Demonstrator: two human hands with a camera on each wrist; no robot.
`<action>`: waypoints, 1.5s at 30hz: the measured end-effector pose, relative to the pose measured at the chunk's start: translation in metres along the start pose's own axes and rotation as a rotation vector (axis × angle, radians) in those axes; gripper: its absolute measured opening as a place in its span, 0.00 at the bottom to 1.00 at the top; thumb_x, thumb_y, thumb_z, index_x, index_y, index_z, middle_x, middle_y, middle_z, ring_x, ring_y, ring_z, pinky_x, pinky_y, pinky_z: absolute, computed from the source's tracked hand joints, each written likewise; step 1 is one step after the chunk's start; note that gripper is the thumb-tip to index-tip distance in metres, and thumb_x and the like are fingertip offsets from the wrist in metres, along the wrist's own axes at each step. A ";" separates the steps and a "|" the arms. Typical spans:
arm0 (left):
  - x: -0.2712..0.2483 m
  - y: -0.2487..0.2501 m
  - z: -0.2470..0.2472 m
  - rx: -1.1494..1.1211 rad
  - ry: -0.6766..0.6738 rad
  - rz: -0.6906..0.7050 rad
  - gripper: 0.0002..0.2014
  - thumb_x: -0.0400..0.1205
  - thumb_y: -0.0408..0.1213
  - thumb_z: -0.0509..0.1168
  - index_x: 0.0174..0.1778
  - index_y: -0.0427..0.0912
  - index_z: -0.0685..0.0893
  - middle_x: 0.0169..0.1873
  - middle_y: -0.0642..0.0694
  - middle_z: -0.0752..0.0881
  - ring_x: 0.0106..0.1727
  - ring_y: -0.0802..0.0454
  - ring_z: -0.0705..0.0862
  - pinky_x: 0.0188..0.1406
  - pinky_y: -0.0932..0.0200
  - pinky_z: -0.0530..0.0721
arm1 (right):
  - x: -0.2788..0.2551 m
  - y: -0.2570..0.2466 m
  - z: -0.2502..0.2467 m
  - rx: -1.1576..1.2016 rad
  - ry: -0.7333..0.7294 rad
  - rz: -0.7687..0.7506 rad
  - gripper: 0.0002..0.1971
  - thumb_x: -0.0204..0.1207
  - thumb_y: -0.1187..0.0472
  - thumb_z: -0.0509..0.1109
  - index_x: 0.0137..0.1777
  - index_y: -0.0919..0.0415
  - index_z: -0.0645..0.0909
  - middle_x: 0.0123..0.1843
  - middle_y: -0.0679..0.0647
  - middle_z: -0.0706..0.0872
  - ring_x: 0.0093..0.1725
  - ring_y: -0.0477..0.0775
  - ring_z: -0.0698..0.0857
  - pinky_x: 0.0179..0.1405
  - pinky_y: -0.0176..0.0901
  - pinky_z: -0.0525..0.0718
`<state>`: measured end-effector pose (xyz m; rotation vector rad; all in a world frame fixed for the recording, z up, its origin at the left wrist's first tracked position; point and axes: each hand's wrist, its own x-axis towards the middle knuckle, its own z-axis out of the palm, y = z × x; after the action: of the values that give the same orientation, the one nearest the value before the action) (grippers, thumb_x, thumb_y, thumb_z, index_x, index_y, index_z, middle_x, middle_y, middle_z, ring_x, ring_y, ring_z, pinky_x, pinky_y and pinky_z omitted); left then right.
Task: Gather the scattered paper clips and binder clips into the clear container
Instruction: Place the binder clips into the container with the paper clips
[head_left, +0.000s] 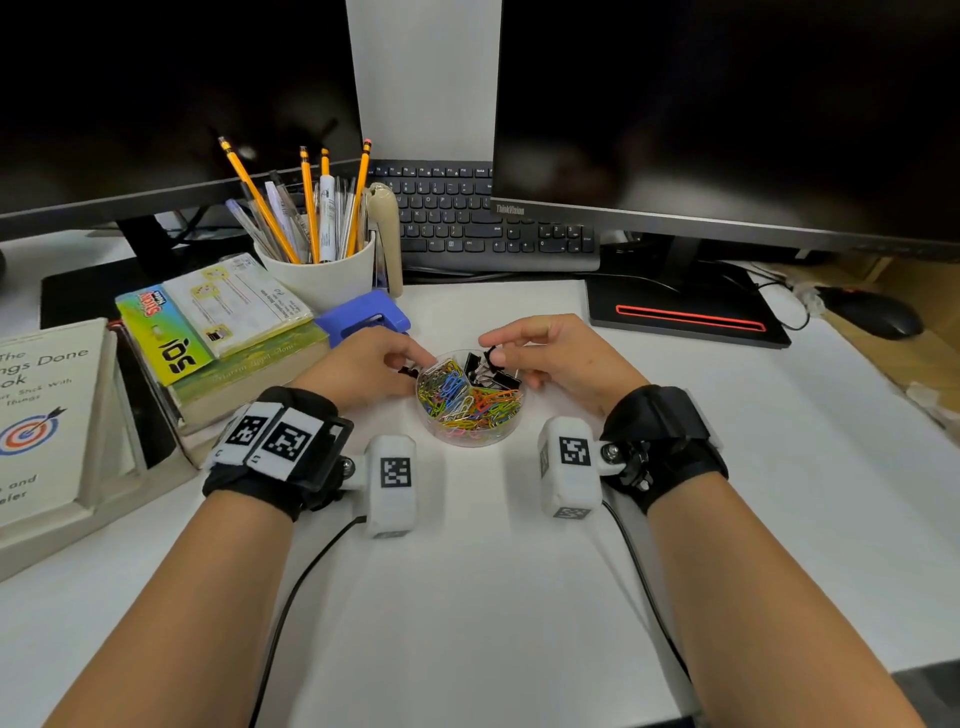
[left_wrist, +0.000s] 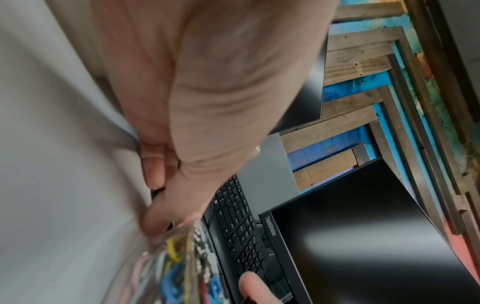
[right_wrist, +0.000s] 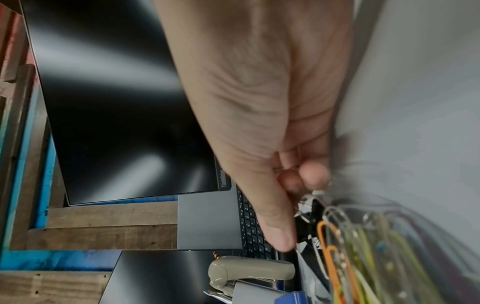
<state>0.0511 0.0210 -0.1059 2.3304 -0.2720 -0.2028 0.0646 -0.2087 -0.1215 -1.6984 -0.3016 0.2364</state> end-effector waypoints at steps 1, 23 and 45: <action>0.000 -0.001 0.000 -0.005 0.025 -0.006 0.11 0.76 0.28 0.71 0.44 0.51 0.85 0.36 0.56 0.83 0.37 0.64 0.81 0.41 0.77 0.77 | 0.000 -0.001 0.000 0.004 0.000 -0.002 0.09 0.73 0.68 0.74 0.53 0.61 0.88 0.33 0.53 0.81 0.24 0.46 0.72 0.28 0.35 0.70; 0.004 0.046 0.012 0.109 -0.106 0.291 0.11 0.79 0.28 0.68 0.49 0.50 0.85 0.46 0.51 0.82 0.46 0.57 0.78 0.53 0.65 0.78 | 0.000 -0.001 -0.002 0.114 -0.030 0.019 0.12 0.75 0.76 0.68 0.53 0.63 0.85 0.39 0.53 0.87 0.29 0.43 0.79 0.28 0.31 0.76; -0.007 0.048 0.019 0.459 -0.459 0.024 0.49 0.75 0.61 0.66 0.84 0.53 0.42 0.84 0.50 0.47 0.86 0.52 0.43 0.85 0.46 0.51 | -0.002 -0.001 -0.008 0.090 -0.090 0.056 0.04 0.72 0.71 0.74 0.45 0.64 0.85 0.30 0.48 0.88 0.29 0.43 0.79 0.29 0.31 0.77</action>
<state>0.0333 -0.0234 -0.0839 2.7056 -0.6270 -0.7333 0.0647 -0.2167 -0.1192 -1.6116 -0.3064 0.3634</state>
